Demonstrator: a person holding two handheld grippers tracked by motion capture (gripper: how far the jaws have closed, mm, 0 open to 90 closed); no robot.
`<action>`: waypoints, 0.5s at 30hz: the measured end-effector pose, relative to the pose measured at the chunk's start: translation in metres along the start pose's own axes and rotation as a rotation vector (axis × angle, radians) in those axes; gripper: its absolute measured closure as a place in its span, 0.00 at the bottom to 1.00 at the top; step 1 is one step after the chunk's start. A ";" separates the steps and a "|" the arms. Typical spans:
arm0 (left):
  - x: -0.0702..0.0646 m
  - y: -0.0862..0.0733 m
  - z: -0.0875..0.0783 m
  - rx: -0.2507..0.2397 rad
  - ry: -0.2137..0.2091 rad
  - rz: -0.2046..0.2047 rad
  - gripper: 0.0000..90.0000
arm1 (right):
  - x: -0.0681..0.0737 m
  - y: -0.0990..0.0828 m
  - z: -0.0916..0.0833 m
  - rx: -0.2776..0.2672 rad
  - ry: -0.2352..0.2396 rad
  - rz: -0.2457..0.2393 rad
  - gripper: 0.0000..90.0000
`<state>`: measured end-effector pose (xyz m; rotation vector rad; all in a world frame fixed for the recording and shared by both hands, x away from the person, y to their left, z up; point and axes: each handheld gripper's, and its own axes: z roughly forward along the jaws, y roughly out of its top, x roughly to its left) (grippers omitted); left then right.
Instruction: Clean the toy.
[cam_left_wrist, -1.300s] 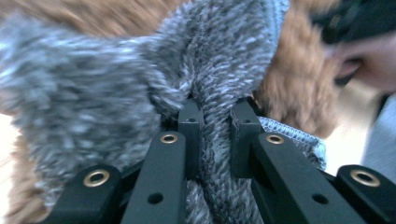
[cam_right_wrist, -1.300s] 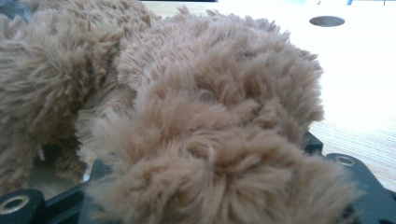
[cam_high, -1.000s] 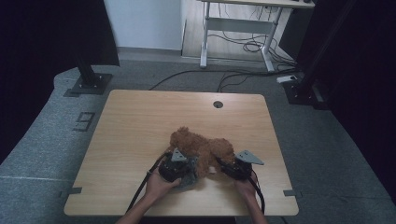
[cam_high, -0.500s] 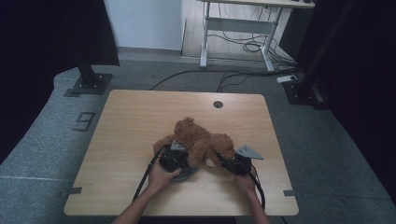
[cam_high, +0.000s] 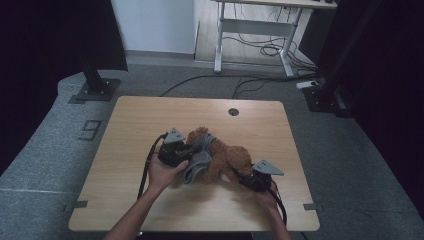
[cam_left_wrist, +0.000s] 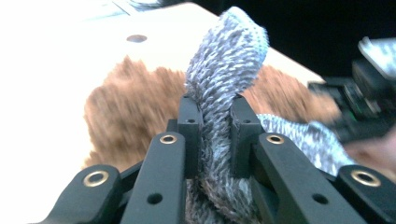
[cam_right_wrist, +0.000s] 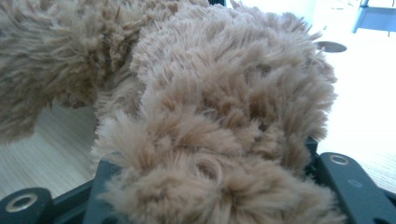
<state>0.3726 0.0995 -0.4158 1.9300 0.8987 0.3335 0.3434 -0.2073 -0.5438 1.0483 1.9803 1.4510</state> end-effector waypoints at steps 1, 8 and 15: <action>0.002 0.004 0.006 0.005 0.010 -0.009 0.86 | 0.000 0.000 0.000 0.000 0.004 -0.005 0.52; 0.011 0.009 0.036 0.030 0.062 -0.012 0.85 | -0.002 -0.002 -0.003 -0.010 0.029 -0.028 0.52; 0.028 -0.010 0.038 0.113 0.021 -0.089 0.86 | -0.002 0.000 -0.003 -0.001 0.035 -0.002 0.49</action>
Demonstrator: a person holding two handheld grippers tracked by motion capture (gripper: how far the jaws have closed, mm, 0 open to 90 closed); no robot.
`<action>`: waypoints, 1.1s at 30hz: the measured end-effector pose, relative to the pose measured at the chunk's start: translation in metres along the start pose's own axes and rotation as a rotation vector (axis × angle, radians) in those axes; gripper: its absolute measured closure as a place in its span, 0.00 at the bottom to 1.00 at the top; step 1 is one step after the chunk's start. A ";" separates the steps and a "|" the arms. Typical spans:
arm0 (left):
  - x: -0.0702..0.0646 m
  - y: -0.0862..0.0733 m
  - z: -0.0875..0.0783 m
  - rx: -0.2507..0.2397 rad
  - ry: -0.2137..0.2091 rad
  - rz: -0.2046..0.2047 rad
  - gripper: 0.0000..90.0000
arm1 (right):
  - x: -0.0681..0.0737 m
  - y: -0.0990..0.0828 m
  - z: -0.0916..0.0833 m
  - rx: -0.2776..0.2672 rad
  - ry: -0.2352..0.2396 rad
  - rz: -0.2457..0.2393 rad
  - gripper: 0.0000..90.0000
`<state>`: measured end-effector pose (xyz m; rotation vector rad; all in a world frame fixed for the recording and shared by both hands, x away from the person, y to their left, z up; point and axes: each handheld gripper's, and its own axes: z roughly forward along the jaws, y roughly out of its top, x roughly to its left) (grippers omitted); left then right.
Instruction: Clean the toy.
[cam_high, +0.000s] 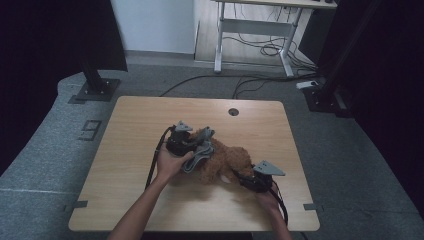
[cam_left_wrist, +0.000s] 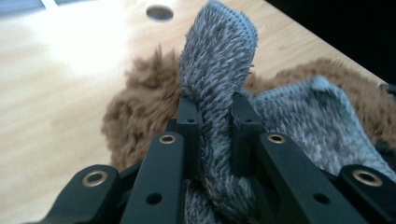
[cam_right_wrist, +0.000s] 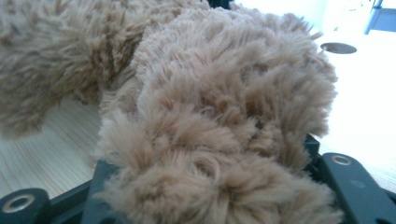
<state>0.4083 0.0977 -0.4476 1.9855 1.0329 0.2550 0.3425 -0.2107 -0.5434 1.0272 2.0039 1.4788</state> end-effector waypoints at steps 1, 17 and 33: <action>0.002 -0.003 0.000 -0.001 -0.007 -0.009 0.86 | 0.000 0.001 0.000 0.006 -0.003 0.010 0.47; 0.006 -0.043 -0.010 -0.054 -0.055 -0.080 0.87 | -0.002 0.037 -0.003 0.058 -0.031 0.212 0.08; -0.011 -0.033 -0.045 -0.103 -0.040 -0.010 0.86 | 0.007 0.025 -0.002 0.197 0.008 0.160 0.36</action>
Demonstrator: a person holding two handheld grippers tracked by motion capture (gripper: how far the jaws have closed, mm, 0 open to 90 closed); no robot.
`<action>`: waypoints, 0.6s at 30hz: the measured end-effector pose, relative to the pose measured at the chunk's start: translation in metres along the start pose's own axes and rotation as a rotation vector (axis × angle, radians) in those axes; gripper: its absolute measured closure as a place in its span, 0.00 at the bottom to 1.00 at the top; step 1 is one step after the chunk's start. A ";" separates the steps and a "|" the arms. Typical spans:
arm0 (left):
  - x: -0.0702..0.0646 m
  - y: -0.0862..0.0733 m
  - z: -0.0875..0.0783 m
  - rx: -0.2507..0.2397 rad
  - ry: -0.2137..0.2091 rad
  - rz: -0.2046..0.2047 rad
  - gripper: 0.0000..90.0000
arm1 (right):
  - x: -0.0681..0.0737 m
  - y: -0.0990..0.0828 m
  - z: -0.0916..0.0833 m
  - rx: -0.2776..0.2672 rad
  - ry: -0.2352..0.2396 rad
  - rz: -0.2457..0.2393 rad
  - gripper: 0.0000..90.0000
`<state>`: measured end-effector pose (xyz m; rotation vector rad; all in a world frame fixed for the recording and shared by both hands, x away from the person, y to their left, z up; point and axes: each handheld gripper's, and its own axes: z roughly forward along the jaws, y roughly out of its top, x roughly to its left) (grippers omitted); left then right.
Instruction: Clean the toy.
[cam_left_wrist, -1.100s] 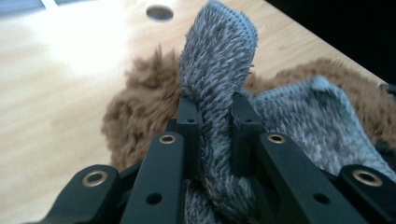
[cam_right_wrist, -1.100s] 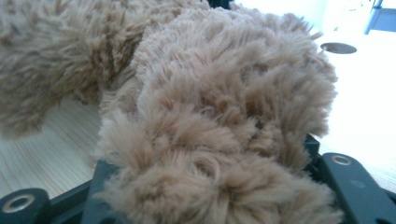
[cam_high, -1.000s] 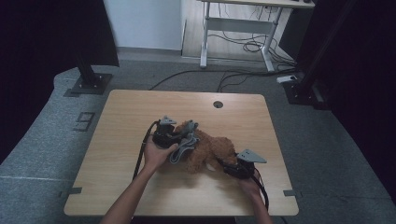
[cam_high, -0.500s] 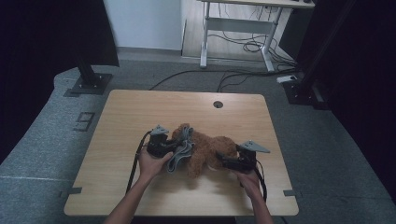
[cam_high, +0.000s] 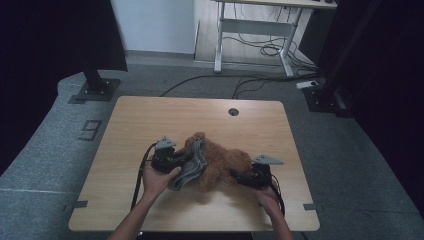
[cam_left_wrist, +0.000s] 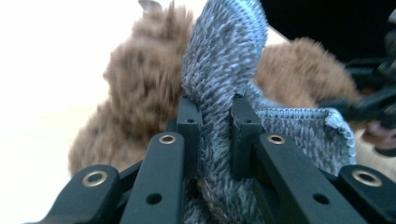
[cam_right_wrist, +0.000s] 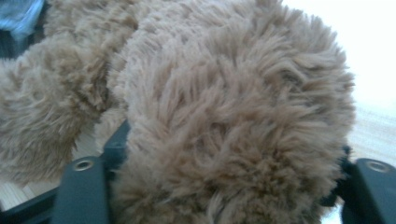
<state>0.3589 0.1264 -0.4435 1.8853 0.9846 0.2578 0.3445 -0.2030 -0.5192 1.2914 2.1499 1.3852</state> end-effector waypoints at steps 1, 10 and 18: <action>-0.003 0.007 -0.001 -0.012 0.005 0.013 0.86 | 0.001 -0.002 -0.001 -0.014 0.001 -0.016 0.36; -0.006 0.055 0.020 -0.007 0.037 0.040 0.85 | 0.006 -0.015 -0.009 -0.076 0.007 -0.184 0.38; 0.005 0.024 0.041 0.083 0.039 -0.004 0.86 | 0.003 -0.011 -0.002 -0.099 -0.016 -0.215 0.37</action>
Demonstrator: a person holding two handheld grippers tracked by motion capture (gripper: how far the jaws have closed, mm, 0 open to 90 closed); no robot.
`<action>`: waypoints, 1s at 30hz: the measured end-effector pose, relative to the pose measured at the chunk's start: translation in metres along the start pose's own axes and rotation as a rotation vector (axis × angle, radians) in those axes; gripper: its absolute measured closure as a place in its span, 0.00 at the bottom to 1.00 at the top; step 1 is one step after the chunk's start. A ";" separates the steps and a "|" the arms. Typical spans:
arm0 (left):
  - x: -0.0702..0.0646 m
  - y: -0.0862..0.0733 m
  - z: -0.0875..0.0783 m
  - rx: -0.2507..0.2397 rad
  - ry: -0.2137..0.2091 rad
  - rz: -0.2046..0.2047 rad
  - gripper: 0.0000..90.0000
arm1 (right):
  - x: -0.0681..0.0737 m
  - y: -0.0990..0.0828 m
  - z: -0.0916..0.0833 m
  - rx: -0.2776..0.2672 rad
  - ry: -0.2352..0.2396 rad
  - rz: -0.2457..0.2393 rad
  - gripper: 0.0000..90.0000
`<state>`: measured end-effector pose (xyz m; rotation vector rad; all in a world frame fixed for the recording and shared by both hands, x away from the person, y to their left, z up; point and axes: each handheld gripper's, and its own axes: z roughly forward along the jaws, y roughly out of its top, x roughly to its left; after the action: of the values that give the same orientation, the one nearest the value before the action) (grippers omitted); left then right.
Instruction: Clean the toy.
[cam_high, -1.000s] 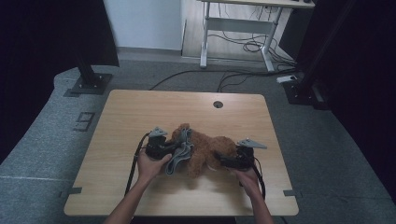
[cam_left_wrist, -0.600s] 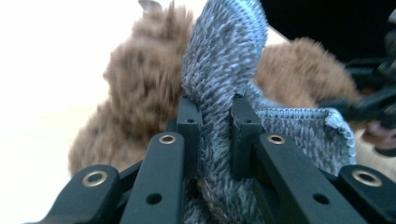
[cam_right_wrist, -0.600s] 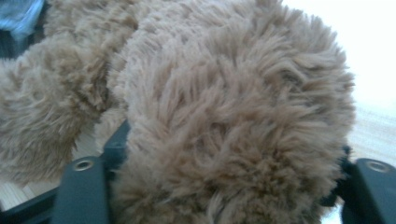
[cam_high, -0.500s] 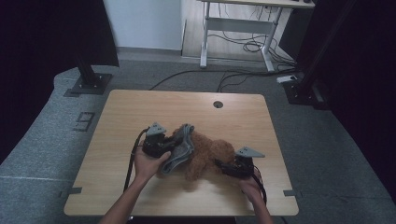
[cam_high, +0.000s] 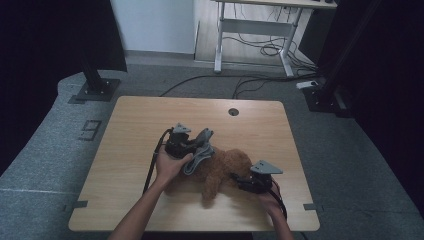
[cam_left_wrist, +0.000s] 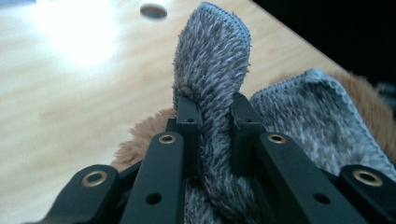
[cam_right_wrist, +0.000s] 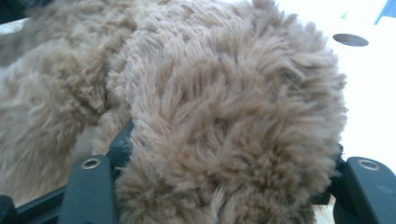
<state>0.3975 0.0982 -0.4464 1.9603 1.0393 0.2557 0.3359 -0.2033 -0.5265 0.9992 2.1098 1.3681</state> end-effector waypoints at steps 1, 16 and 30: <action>0.001 -0.004 -0.001 -0.007 0.001 -0.005 0.86 | 0.000 0.001 0.001 -0.003 -0.007 -0.003 0.37; -0.013 -0.045 -0.016 -0.096 0.013 0.034 0.87 | -0.004 0.009 -0.013 -0.023 0.046 0.149 0.09; -0.017 -0.063 -0.024 -0.125 -0.026 0.014 0.87 | -0.013 0.002 -0.023 -0.024 0.036 0.249 0.05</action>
<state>0.3376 0.1169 -0.4776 1.8548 0.9699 0.2948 0.3293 -0.2261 -0.5158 1.2701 2.0430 1.5342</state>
